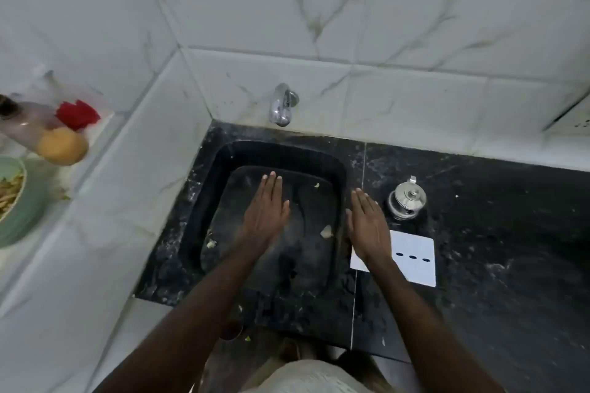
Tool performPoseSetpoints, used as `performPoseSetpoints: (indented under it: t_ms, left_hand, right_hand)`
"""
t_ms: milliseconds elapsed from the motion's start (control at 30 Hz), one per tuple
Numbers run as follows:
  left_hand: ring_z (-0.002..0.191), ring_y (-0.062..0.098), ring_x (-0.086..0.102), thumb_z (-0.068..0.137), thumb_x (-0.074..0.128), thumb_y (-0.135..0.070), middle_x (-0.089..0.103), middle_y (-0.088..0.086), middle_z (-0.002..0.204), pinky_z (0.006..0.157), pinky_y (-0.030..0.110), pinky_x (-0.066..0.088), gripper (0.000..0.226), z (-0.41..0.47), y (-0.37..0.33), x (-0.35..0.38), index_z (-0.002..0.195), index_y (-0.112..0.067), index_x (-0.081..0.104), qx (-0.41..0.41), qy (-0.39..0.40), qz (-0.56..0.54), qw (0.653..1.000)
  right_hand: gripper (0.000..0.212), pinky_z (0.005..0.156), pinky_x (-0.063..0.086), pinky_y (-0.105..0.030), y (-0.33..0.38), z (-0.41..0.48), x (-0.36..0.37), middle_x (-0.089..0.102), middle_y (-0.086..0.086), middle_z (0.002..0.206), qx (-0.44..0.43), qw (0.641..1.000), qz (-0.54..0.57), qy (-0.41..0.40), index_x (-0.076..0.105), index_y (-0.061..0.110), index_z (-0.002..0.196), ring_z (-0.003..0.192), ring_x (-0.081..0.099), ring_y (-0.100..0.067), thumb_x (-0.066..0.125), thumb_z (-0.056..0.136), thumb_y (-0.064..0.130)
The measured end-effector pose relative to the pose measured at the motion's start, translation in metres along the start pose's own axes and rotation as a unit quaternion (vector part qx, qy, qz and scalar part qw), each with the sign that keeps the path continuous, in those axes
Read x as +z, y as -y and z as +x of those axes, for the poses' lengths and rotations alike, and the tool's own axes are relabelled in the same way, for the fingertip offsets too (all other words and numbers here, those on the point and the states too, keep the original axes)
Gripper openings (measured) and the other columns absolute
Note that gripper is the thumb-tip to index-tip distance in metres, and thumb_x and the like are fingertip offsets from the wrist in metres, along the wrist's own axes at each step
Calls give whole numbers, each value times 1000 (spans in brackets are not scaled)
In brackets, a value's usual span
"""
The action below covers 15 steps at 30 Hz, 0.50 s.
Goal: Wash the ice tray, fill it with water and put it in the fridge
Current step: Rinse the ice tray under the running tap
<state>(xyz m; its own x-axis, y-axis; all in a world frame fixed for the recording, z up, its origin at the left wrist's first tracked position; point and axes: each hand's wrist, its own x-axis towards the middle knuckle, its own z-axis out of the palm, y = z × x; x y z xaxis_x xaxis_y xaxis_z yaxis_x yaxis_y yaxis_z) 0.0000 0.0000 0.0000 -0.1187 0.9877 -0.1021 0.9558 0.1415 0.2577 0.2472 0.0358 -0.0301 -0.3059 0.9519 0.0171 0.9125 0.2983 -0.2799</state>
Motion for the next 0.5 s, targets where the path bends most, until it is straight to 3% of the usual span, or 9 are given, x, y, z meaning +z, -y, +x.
performPoseSetpoints:
  t_ms: [100,167,233,333,433,500]
  left_hand:
    - [162,30,4,110,41,-32,1,12,175,129,46,21,59,7,-18,19,163,-7,27,-35,123,-84,988]
    - [159,35,16,108,47,-26,14,15,172,128,48,21,54,9,-38,34,157,-6,40,-43,184,-126,974]
    - [153,32,31,107,49,-26,35,17,164,125,39,24,47,9,-61,49,150,-5,51,-29,222,-121,967]
    - [141,30,44,106,49,-24,57,15,146,118,34,32,37,6,-96,67,135,-5,61,-13,251,-121,960]
    - [135,34,48,101,55,-21,56,19,138,109,35,40,28,-1,-127,80,117,0,65,-38,266,-154,951]
    - [133,37,50,98,58,-19,51,22,142,103,35,43,27,-4,-142,86,117,0,63,-63,272,-177,944]
  right_hand:
    - [47,121,35,-43,-34,-15,-4,50,-21,155,123,992,28,12,50,-1,149,143,48,-36,50,105,13]
    - [46,112,42,-44,-58,-32,-8,56,-23,148,207,978,33,18,54,-2,145,135,52,-39,53,100,7]
    - [48,112,42,-45,-79,-44,-12,54,-24,150,266,963,40,19,54,-4,144,136,50,-41,54,96,3]
    - [53,111,44,-46,-109,-60,-17,51,-23,152,326,942,58,52,51,-5,145,137,48,-43,53,93,0]
    - [58,111,44,-49,-128,-70,-17,47,-24,153,346,929,91,90,44,-3,151,137,47,-44,51,94,-1]
    - [61,109,46,-49,-135,-71,-16,44,-27,155,339,929,96,113,39,-2,155,135,49,-47,52,95,0]
